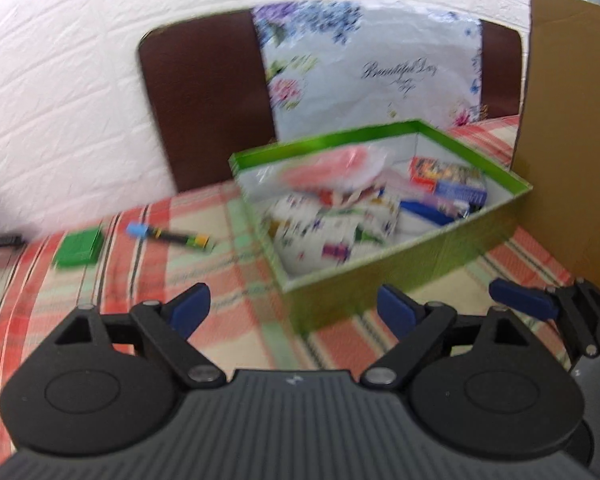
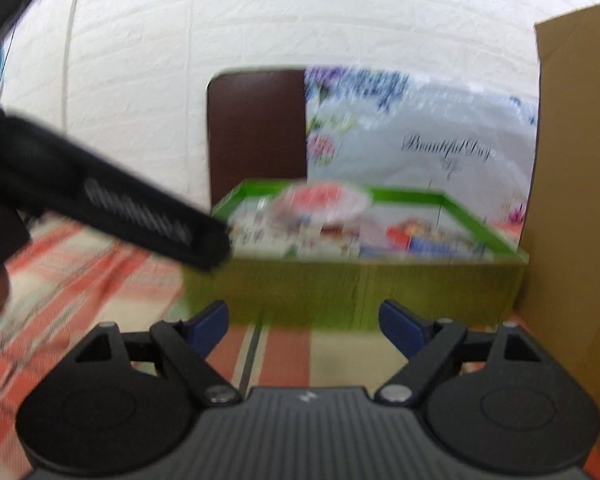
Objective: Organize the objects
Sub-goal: 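Carry the pink bag with the right gripper into the green box and release, then reach the right gripper to the blue-capped marker and grasp it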
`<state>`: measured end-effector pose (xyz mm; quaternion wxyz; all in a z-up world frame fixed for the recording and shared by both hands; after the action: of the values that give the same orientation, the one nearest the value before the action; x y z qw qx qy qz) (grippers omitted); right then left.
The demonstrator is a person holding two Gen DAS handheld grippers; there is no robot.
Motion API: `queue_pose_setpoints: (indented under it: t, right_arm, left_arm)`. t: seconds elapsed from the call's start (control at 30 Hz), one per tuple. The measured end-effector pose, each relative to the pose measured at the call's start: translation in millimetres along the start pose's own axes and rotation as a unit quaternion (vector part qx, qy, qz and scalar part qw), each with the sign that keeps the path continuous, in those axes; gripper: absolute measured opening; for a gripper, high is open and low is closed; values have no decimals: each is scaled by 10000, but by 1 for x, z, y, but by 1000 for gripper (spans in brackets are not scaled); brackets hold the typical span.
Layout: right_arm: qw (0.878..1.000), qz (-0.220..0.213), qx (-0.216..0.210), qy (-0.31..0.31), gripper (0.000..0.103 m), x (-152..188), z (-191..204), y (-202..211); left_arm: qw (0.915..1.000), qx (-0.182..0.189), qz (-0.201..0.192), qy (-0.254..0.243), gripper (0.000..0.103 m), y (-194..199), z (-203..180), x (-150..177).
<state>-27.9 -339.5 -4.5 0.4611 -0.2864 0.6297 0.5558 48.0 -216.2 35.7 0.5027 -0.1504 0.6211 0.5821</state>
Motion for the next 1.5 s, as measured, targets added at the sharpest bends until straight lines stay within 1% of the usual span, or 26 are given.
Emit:
queue_pose_setpoints:
  t: [0.17,0.27,0.37,0.5,0.6,0.9,1.03,1.13,1.2,1.27,1.33,1.37,1.43,1.5]
  right_arm:
    - [9981,320,-278,-447,85,9,6,4]
    - [9967,517,-395,-488,85,15,18,4]
    - [9958,663,-518,-370,85,21,32,5]
    - [9933,862,-737,-214,85,27,54,5]
    - [9907,1011,-910,-99,85,29,72,5]
    - [9822,1236,-1343,436,85,29,128,-3]
    - [9791,1284,-1422,681,88,27,148,-11]
    - [9778,1300,-1467,739,89,23,157,-21]
    - [9769,1297,-1524,745,87,18,162,-30]
    - [9771,1278,-1526,748,87,14,166,-41]
    - [9783,1215,-1484,783,85,7,168,-54]
    - [9793,1184,-1448,780,85,3,168,-62]
    - [9814,1076,-1371,803,84,-9,166,-77]
    - [9843,899,-1236,883,83,-26,164,-94]
  left_arm:
    - [9990,-288,268,188,92,4,23,26]
    - [9979,-409,372,349,92,6,39,41]
    - [9967,-519,456,434,92,8,52,56]
    - [9958,-661,480,426,92,9,69,73]
    - [9949,-768,483,445,92,8,84,80]
    - [9891,-1059,558,859,92,2,139,95]
    - [9862,-1232,598,929,92,-4,161,102]
    - [9834,-1355,651,1014,92,-11,179,107]
    - [9811,-1465,672,1066,93,-16,193,111]
    - [9790,-1576,565,1164,97,-19,208,116]
    - [9755,-1730,434,1286,103,-21,221,121]
    - [9745,-1704,360,1416,103,-22,227,126]
    - [9717,-1466,275,1832,103,-21,239,132]
    - [9708,-1491,183,1871,103,-20,238,133]
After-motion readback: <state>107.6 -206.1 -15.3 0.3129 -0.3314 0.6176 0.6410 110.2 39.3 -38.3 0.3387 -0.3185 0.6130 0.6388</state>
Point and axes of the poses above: each gripper's, at about its wrist camera, not at the fingertips, and y roughly against the way its jaws point, z to its left, x to its underside, the point moved 2 cm from there along -y, roughly the way its jaws point, and after that the axes turned 6 degrees about -x, right-handed, at the moved point
